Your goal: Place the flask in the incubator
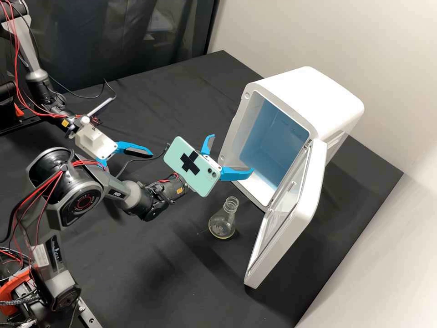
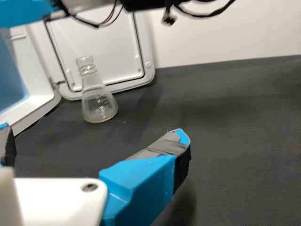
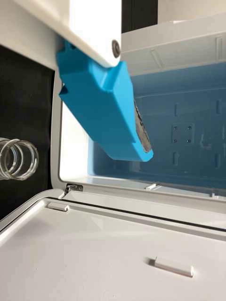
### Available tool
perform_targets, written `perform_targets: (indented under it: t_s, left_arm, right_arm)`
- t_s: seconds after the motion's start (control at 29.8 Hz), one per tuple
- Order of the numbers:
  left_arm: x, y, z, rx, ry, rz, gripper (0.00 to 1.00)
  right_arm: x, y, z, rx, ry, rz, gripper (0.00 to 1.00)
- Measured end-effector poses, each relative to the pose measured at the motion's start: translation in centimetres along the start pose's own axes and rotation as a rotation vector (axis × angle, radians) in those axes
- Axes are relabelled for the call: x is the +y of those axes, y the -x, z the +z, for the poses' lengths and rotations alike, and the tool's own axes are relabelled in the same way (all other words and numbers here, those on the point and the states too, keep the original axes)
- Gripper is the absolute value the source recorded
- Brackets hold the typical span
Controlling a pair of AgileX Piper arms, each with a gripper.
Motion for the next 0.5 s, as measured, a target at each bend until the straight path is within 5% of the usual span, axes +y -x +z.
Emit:
perform_targets:
  t_s: [0.5]
  left_arm:
    - [0.2,-0.6,-2.7,0.088,0.021,0.01,1.0]
  right_arm:
    - [0.0,0.0,0.0,0.0,0.0,0.0,1.0]
